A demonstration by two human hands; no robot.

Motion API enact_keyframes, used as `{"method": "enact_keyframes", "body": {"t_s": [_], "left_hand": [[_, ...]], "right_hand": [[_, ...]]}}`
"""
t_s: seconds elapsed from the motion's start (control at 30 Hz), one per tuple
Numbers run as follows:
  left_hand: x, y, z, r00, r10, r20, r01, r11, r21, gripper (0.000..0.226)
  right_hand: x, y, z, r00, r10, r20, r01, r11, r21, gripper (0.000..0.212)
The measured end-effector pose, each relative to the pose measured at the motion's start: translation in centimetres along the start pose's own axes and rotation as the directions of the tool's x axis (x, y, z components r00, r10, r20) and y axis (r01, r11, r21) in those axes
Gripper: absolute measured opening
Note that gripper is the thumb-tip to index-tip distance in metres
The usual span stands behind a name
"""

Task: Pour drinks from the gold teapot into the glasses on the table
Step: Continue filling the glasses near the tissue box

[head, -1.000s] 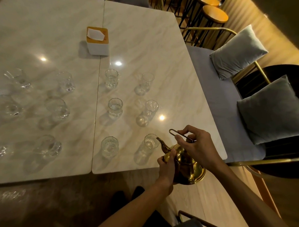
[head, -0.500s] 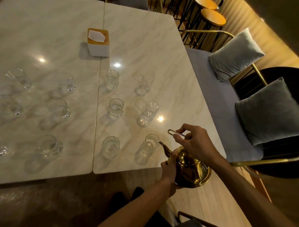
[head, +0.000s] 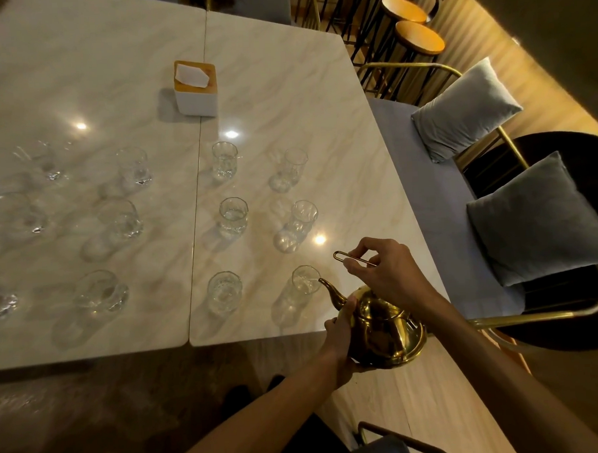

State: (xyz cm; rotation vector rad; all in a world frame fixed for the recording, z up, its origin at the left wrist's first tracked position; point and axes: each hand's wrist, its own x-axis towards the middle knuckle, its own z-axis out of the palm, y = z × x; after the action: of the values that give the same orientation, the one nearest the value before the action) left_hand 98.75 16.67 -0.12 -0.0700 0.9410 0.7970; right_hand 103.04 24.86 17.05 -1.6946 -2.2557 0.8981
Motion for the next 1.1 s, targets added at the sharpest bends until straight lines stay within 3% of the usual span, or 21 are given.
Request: {"method": "enact_keyframes", "body": {"t_s": [0.67,1.1], "left_hand": [[-1.2,-0.5,1.0,0.988,0.055,0.142,-0.054,0.998,-0.012,0.078],[-2.5,-0.3,1.2,0.98,0.114,0.162,-0.117,0.993,0.011,0.072]], "right_hand": [[-0.6,-1.3,-0.7,1.0,-0.006,0.028,0.008,0.998,-0.068,0.018],[0.1,-1.2,-0.4,0.999,-0.022,0.041,0.026,0.995,-0.092,0.018]]}}
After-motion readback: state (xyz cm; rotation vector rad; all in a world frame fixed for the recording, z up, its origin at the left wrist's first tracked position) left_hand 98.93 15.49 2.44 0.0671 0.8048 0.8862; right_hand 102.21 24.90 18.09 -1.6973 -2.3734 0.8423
